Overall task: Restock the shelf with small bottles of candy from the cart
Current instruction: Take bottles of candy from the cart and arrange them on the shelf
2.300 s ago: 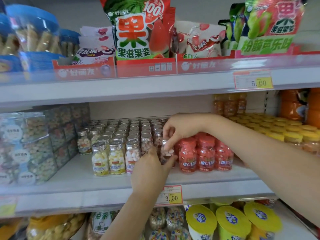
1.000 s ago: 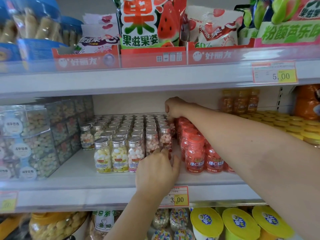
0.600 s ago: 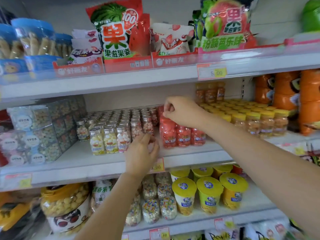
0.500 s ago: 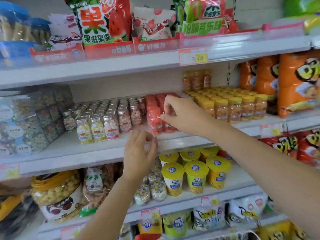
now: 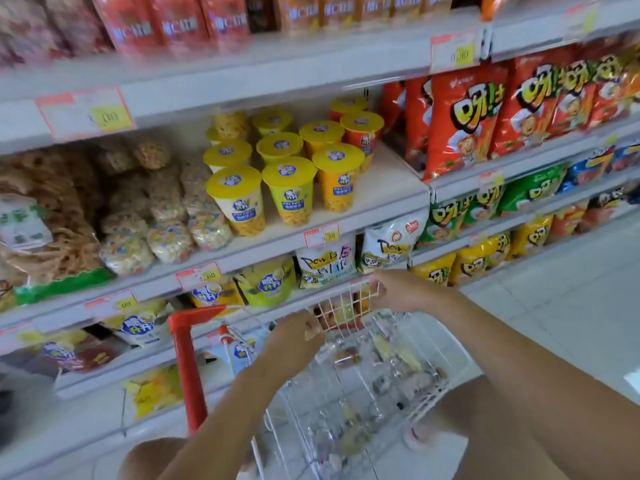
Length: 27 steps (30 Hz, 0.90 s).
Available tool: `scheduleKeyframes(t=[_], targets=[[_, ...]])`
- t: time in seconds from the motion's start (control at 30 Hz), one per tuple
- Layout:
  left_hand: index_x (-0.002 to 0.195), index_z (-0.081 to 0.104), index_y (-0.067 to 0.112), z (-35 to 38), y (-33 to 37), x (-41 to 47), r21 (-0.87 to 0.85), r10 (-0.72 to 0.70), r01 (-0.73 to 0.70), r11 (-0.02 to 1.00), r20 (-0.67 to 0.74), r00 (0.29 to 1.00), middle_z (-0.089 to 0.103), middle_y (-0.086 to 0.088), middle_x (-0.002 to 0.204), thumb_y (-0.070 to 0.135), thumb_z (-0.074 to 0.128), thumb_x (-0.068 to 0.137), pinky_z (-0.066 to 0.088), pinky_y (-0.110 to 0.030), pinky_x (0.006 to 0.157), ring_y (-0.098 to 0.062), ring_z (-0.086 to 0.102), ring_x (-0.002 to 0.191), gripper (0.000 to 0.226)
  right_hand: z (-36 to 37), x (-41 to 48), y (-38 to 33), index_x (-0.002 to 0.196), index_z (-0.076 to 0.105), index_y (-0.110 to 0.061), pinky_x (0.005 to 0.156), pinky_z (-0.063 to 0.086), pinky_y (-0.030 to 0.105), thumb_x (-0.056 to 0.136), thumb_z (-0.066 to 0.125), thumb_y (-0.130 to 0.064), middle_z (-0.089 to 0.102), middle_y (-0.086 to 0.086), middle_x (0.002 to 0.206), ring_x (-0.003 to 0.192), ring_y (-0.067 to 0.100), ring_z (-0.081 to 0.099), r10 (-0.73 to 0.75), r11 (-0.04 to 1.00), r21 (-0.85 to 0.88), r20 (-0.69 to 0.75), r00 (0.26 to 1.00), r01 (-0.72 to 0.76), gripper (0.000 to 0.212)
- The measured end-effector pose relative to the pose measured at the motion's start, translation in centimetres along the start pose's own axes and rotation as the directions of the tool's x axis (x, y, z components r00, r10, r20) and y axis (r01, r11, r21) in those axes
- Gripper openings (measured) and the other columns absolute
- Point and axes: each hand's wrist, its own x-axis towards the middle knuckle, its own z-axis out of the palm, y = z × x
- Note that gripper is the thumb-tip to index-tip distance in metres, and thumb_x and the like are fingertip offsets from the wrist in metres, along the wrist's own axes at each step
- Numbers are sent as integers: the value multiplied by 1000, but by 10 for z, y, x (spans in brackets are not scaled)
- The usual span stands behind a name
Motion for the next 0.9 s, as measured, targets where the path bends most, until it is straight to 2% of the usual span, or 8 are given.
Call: scheduleKeyframes(t=[0.1, 0.17, 0.23, 0.4, 0.5, 0.57, 0.73, 0.9], targets=[[113, 56, 14, 49, -29, 13, 6, -101, 101, 995, 125, 987, 58, -2, 113, 26, 56, 93, 43, -21, 77, -16, 57, 99, 24, 55, 28, 44, 141, 36, -9, 95, 46, 36, 95, 54, -28, 46, 11, 138, 118, 27, 53, 117, 991, 57, 99, 988, -123, 53], [126, 51, 11, 83, -47, 22, 38, -199, 196, 980, 214, 956, 53, -7, 128, 28, 55, 94, 40, -23, 90, -21, 53, 115, 37, 89, 43, 68, 142, 34, -9, 92, 46, 34, 96, 51, -22, 43, 13, 141, 119, 28, 52, 179, 976, 98, 141, 974, -193, 51], [136, 43, 9, 112, -60, 30, 31, -305, 308, 951, 267, 914, 49, -9, 135, 28, 54, 94, 41, -23, 89, -22, 54, 117, 46, 117, 54, 82, 143, 33, -9, 82, 45, 30, 97, 50, -21, 40, 13, 143, 119, 28, 52, 239, 954, 144, 160, 958, -262, 51], [144, 31, 11, 150, -82, 50, 22, -450, 455, 890, 200, 870, 37, -11, 145, 19, 49, 96, 42, -24, 83, -25, 53, 118, 52, 172, 79, 94, 141, 36, -6, 93, 40, 27, 96, 48, -13, 44, 15, 140, 125, 29, 47, 270, 936, 178, 189, 944, -303, 47], [145, 32, 12, 158, -92, 66, -9, -453, 458, 889, 127, 882, 36, -10, 147, 8, 46, 93, 50, -33, 85, -30, 57, 110, 54, 191, 95, 94, 143, 35, -12, 94, 45, 29, 90, 46, 3, 44, 12, 141, 122, 28, 50, 209, 944, 231, 140, 968, -237, 56], [143, 34, 14, 161, -97, 80, 42, -415, 413, 910, 95, 905, 38, -10, 145, 3, 44, 91, 48, -40, 92, -30, 51, 118, 54, 195, 106, 95, 148, 28, -14, 101, 43, 33, 88, 44, 9, 32, 5, 151, 128, 25, 46, 132, 969, 197, 108, 985, -151, 66], [144, 33, 23, 167, -106, 110, 157, -362, 344, 926, 106, 926, 37, -6, 145, 0, 42, 91, 51, -38, 81, -28, 51, 120, 58, 199, 134, 103, 152, 18, -15, 115, 26, 35, 92, 45, 1, 11, 2, 160, 144, 22, 22, 34, 992, 119, 129, 991, -49, 67], [140, 37, 20, 178, -114, 128, 268, -396, 353, 896, 127, 909, 35, -9, 141, 21, 43, 98, 41, -42, 102, -25, 34, 130, 43, 197, 153, 102, 150, 22, -17, 97, 48, 36, 81, 62, 3, 14, 4, 157, 132, 26, 44, 11, 1000, -12, 206, 979, -9, 83]])
